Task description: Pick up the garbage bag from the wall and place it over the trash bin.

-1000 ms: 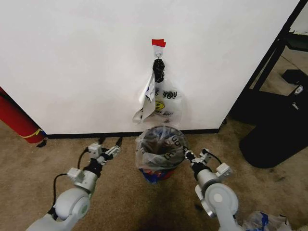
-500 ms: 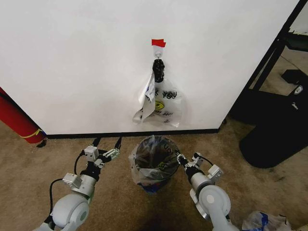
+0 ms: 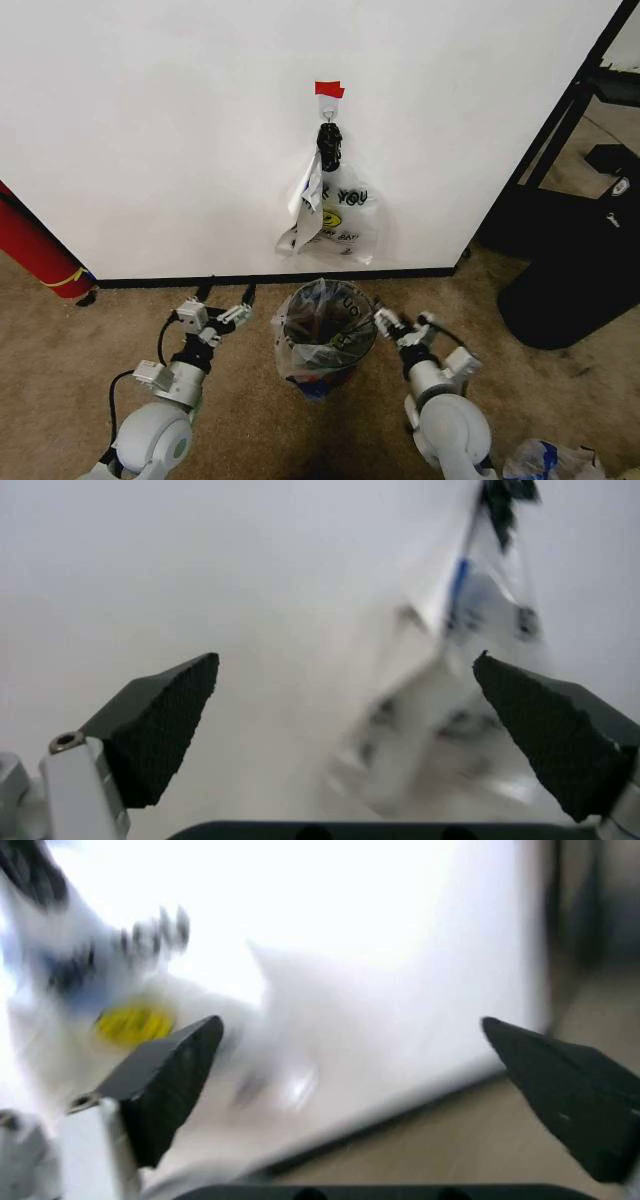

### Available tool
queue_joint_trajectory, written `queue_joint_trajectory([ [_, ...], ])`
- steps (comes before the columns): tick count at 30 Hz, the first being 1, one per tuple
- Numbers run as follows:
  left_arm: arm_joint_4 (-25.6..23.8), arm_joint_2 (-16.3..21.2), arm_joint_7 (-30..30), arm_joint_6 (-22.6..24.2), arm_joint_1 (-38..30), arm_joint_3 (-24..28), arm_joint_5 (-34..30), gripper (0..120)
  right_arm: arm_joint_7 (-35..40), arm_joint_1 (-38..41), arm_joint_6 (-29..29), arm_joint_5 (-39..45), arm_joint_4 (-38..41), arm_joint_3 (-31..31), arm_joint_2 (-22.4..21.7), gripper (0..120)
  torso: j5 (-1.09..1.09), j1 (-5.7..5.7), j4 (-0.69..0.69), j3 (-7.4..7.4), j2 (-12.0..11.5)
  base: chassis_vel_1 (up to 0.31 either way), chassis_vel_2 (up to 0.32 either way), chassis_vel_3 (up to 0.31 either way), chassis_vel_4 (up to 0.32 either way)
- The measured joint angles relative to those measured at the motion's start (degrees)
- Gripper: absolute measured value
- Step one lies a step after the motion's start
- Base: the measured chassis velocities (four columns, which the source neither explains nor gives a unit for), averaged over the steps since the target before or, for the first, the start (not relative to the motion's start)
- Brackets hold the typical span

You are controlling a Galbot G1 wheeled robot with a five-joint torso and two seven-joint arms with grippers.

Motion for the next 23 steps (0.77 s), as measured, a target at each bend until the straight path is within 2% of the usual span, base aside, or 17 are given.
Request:
queue_joint_trajectory([
  [2,-0.1,-1.4,-0.5,-2.5,1.2,-1.5,2.9,100,-1.0,-3.9,6.9,-10.0,1.8,1.8,0.2,100,0.02,0.0,-0.01,0.0,0.0,0.0,0.0,0.0,0.0],
  [3,-0.1,-1.4,-0.5,-2.5,1.2,-1.5,2.9,100,-1.0,-3.9,6.9,-10.0,1.8,1.8,0.2,100,0.02,0.0,-0.01,0.0,0.0,0.0,0.0,0.0,0.0],
  [6,-0.8,-2.7,-0.5,-6.3,5.0,-5.1,6.3,100,-2.9,-13.8,16.5,-18.5,6.1,3.5,1.4,100,0.01,0.0,-0.01,0.0,0.0,0.0,0.0,0.0,0.0],
  [9,-2.3,-3.3,-0.2,-7.9,8.9,-8.4,8.3,100,-3.0,-20.0,22.9,-22.1,9.1,3.9,3.1,100,0.02,-0.01,0.0,-0.01,0.0,0.0,0.0,0.0,0.0],
  [16,-3.5,-6.1,-2.1,-8.7,12.4,-9.3,9.5,100,-2.6,-23.5,25.8,-24.1,11.6,2.5,3.6,100,0.01,0.0,0.01,0.0,0.0,0.0,0.0,0.0,0.0],
  [23,-4.0,-8.6,-0.6,-8.3,13.6,-7.6,13.3,100,-1.9,-24.5,26.5,-24.6,11.6,1.6,3.6,100,0.01,0.0,0.01,0.0,0.0,0.0,0.0,0.0,0.0],
])
